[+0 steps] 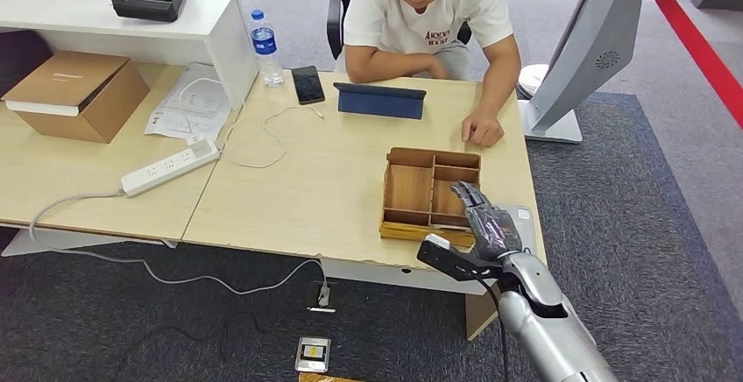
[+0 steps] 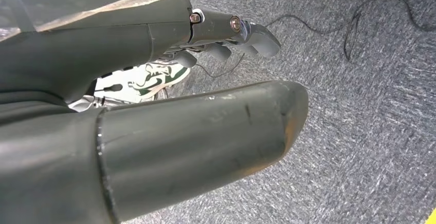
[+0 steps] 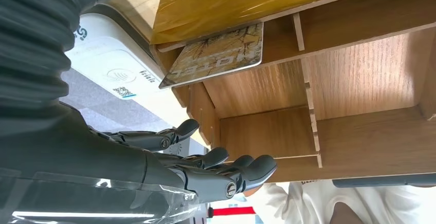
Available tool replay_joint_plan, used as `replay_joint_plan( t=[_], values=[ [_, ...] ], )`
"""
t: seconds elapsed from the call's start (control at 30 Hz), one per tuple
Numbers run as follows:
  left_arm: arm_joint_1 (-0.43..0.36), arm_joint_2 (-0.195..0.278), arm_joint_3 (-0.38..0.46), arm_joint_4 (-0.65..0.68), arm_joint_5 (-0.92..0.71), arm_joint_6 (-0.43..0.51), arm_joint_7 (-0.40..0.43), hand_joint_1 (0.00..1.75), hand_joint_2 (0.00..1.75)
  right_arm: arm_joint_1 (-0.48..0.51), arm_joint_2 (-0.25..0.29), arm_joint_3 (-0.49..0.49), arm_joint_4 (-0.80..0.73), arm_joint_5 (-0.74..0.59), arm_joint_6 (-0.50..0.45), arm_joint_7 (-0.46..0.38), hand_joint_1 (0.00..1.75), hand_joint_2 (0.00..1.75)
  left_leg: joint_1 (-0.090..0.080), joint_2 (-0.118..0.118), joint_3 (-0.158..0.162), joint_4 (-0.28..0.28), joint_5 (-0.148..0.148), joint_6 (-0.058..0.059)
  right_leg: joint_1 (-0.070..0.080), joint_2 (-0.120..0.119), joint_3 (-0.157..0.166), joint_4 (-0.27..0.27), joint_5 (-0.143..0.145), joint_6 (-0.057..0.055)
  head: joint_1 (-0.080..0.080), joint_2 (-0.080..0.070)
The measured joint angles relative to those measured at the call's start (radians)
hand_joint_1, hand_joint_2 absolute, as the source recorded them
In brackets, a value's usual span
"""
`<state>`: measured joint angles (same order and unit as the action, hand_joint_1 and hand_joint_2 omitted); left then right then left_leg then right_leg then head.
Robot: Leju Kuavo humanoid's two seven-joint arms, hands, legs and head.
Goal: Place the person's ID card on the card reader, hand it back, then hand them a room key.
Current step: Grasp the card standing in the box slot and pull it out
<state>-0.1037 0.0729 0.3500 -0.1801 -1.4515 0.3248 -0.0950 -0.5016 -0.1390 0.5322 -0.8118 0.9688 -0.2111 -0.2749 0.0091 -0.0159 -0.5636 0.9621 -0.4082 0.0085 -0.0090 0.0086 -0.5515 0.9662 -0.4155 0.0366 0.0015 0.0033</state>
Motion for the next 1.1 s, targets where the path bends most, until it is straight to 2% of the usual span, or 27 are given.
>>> replay_joint_plan(
  t=[0.47,0.6,0.7,1.1],
  values=[
    [0.0,0.0,-0.011,0.0,-0.002,0.001,0.001,0.0,0.0,0.0,0.001,0.0,0.002,0.002,0.004,0.003,0.0,1.75,0.0,0.0,0.0,0.0,0.0,0.0,0.0,0.0,0.0,0.0,0.0,0.0,0.0,0.0],
    [0.0,0.0,-0.013,0.0,-0.001,0.007,0.0,0.0,0.0,0.0,0.001,0.0,0.006,0.003,0.005,0.004,1.69,1.75,0.0,0.0,0.0,0.0,0.0,0.0,0.0,0.0,0.0,0.0,0.0,0.0,0.0,0.0],
    [0.0,0.0,-0.014,0.0,0.0,0.011,-0.002,0.0,0.0,0.001,0.001,0.0,0.008,0.003,0.011,0.005,1.75,1.75,0.0,0.0,0.0,0.0,0.0,0.0,0.0,0.0,0.0,0.0,0.0,0.0,0.0,0.0],
    [0.0,0.0,-0.014,0.0,0.0,0.01,-0.002,0.0,0.0,0.0,0.001,0.0,0.012,0.001,0.057,0.014,1.75,1.75,0.0,0.0,0.0,0.0,0.0,0.0,0.0,0.0,0.0,0.0,0.0,0.0,0.0,0.0]
  ],
)
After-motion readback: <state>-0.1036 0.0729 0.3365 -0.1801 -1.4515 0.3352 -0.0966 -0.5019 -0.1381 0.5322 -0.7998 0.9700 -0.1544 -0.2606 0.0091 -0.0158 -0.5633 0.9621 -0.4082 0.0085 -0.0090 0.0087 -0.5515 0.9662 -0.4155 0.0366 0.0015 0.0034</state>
